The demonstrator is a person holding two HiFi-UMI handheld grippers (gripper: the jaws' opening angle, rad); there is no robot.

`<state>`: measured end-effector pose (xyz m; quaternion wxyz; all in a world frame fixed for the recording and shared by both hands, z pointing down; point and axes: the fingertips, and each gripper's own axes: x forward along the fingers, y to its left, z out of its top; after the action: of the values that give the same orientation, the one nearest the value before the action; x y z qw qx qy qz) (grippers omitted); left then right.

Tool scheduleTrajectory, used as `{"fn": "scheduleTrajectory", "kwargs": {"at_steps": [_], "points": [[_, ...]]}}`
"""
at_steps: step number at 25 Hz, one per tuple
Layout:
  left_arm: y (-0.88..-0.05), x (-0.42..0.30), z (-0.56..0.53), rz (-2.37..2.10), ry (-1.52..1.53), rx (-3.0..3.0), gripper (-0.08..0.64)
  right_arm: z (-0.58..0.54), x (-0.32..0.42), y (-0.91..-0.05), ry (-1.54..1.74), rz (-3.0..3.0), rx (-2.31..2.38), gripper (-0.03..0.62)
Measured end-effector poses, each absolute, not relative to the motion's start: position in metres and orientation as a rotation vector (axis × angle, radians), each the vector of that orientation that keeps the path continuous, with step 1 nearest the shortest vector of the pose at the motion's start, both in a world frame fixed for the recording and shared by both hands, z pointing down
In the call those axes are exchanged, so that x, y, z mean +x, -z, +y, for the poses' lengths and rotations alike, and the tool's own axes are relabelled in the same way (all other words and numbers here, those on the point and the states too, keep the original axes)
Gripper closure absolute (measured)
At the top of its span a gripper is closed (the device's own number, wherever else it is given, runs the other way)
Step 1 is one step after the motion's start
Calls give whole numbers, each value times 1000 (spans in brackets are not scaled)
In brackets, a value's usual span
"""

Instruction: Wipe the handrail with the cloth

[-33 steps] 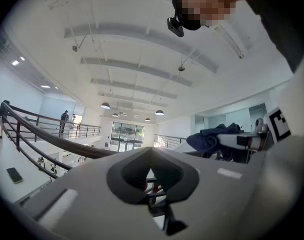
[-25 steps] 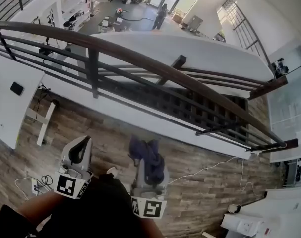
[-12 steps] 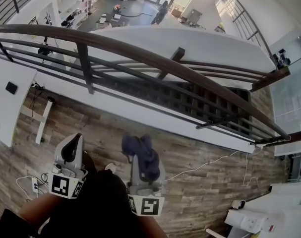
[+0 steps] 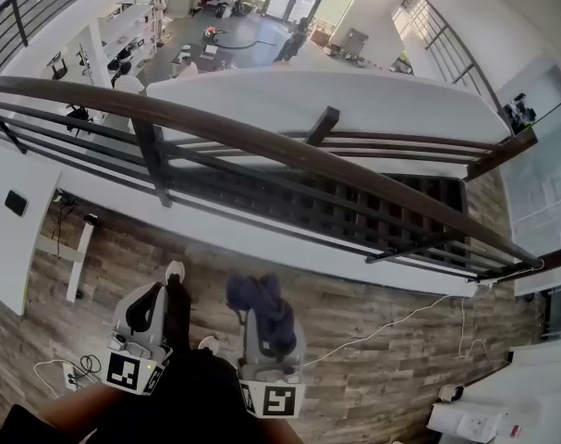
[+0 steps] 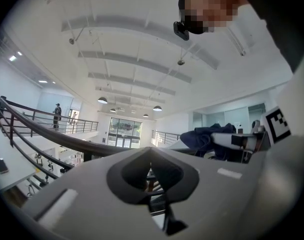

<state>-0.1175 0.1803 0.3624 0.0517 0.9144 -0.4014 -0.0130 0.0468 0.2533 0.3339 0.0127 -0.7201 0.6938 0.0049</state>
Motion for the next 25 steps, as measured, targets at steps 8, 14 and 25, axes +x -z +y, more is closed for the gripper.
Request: {"fn": "scheduleTrajectory", "kwargs": {"at_steps": [8, 14, 25], "points": [[-360, -93, 93, -1113, 97, 2832, 560, 166, 52, -321, -81, 2156, -2292, 416], [-350, -93, 28, -1093, 112, 2831, 560, 87, 41, -310, -121, 2153, -2275, 416], [-350, -118, -35, -1260, 98, 2798, 560, -37, 1, -316, -107, 2306, -2080, 416]]}}
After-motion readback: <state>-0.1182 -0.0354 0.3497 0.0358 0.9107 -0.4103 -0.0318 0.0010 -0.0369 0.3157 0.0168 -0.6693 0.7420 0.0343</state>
